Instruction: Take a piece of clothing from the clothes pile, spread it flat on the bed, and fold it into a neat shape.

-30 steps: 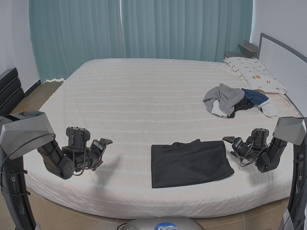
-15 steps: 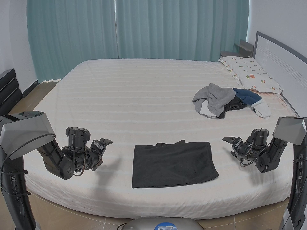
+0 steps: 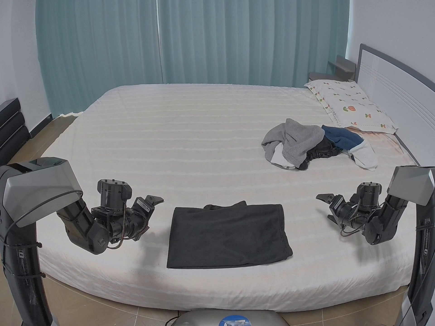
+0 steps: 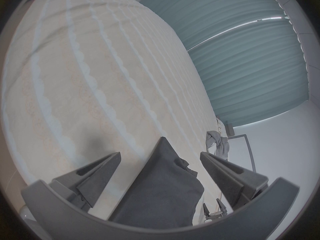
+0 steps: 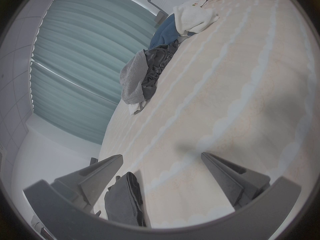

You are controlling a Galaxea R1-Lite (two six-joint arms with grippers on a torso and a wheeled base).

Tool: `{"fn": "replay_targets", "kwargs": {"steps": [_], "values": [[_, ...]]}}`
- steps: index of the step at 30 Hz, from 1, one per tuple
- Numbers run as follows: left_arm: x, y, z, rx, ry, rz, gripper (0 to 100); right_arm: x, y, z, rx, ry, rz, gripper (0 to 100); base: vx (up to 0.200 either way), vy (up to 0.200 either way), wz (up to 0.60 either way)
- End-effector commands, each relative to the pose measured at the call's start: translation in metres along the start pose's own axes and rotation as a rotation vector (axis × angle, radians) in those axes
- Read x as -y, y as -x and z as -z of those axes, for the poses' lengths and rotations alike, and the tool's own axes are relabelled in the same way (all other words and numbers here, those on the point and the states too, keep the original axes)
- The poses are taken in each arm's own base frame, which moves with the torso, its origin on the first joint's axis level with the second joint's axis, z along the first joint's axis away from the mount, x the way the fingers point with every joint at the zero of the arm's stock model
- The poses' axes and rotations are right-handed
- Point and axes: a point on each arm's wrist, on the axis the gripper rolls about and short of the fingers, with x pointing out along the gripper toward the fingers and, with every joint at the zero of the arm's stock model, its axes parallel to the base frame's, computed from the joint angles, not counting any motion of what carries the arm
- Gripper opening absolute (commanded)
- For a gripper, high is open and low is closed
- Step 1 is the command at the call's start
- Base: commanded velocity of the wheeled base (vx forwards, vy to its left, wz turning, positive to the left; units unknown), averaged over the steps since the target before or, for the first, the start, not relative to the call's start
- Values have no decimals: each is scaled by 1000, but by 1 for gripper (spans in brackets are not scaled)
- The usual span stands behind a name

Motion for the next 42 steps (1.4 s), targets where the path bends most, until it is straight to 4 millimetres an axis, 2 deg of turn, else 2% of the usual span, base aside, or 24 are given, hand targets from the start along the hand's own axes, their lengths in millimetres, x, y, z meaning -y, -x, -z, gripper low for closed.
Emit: {"fn": "replay_targets", "kwargs": {"steps": [1, 12, 15, 18, 24, 27, 42], "values": [[-4, -4, 7, -20, -30, -16, 100, 1, 1, 0, -1, -2, 4, 100, 0, 0, 0], [-23, -18, 38, -17, -290, -103, 100, 1, 2, 2, -7, -1, 6, 100, 0, 0, 0], [-28, -19, 40, -18, -359, -78, 100, 2, 2, 2, -8, -2, 7, 100, 0, 0, 0], [-33, -23, 45, -36, -414, 22, 100, 2, 2, 3, -10, -3, 10, 100, 0, 0, 0], [-36, -19, 43, -129, -430, 121, 100, 2, 2, 3, -8, -2, 7, 100, 0, 0, 0], [-45, -15, 41, -173, -524, 132, 100, 1, 2, 3, -10, 0, 6, 100, 0, 0, 0], [-49, -26, 47, -126, -571, 213, 100, 0, 2, 3, -10, 3, 3, 100, 0, 0, 0]]}}
